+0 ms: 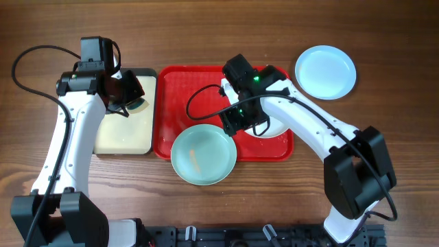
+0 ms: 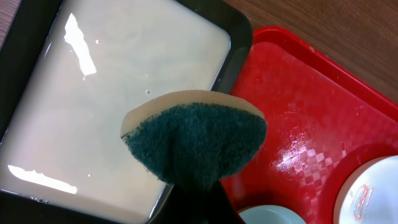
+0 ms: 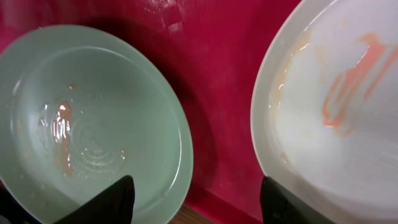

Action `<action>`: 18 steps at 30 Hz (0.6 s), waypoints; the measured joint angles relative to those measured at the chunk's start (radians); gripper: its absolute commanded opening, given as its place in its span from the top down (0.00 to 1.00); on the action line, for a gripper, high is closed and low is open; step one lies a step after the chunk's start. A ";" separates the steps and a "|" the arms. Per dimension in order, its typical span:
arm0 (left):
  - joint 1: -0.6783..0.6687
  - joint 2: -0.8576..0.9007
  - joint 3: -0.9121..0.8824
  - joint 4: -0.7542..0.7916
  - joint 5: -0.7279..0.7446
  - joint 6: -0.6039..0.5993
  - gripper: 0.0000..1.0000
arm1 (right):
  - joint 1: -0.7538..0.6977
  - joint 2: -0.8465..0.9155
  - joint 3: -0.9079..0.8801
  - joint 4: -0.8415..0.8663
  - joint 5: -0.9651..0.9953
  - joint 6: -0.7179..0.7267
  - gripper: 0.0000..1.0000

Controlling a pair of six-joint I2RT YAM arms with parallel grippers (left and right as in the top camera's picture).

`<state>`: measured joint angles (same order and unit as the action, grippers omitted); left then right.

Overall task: Clean dirty plates on tray and stack at the side
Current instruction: 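Move the right gripper to the mint-green plate and grip its rim, then drag the green plate left across the red tray with the right gripper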

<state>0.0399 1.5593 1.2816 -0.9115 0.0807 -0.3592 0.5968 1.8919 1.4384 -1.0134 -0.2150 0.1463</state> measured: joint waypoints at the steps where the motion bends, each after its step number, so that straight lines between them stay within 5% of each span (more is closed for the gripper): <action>1: 0.000 0.000 0.000 0.000 0.000 0.000 0.96 | 0.000 0.000 -0.015 0.019 0.000 0.001 0.35; 18: 0.000 0.000 0.000 -0.005 0.000 0.000 0.96 | 0.000 0.000 -0.064 0.115 0.003 0.010 0.46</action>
<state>0.0399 1.5593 1.2816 -0.9161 0.0807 -0.3592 0.5968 1.8923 1.3746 -0.8982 -0.2119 0.1566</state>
